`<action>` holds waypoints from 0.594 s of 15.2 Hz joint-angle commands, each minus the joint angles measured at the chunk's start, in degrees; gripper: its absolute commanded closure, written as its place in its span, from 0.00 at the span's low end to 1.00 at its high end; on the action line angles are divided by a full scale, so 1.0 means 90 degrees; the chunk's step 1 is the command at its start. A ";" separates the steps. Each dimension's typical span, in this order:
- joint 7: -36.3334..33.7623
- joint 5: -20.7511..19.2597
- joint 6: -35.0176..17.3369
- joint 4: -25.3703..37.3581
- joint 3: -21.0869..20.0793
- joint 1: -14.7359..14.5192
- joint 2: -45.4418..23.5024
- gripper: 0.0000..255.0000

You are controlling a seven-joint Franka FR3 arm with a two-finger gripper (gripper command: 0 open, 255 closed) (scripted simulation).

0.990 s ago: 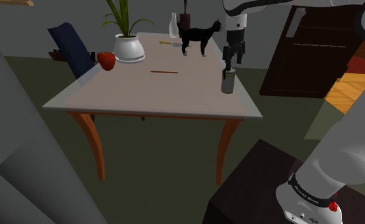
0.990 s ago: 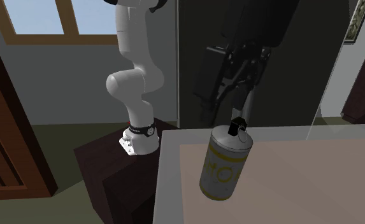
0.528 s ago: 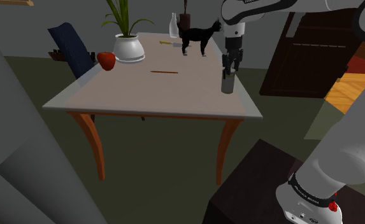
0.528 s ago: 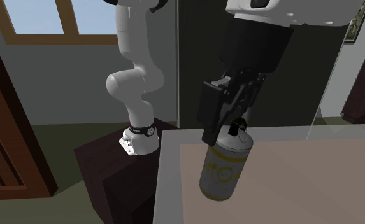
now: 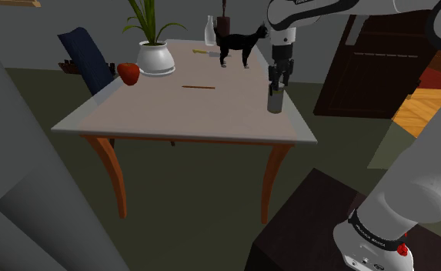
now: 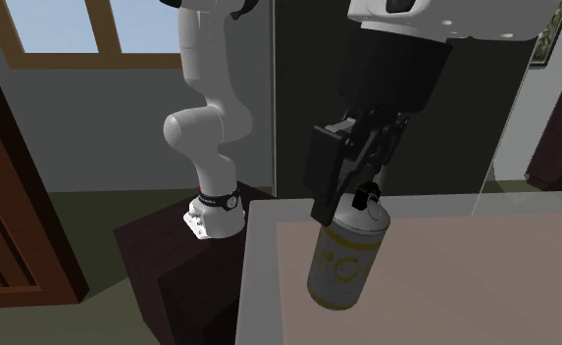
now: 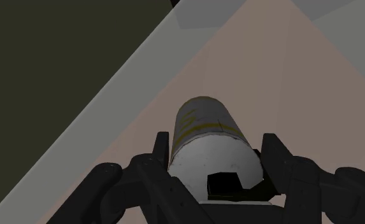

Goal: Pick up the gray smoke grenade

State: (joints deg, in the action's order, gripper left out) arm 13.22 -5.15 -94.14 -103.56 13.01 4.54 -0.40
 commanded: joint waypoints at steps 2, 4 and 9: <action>0.0001 -0.0002 0.0093 0.0073 -0.0003 -0.0003 0.0010 1.00; 0.0014 -0.0001 0.0263 0.0243 -0.0004 -0.0004 0.0010 1.00; 0.0051 0.0004 0.0694 0.0698 -0.0005 -0.0006 -0.0013 1.00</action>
State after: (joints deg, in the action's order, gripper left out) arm 13.66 -5.17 -88.76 -98.36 12.99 4.52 -0.29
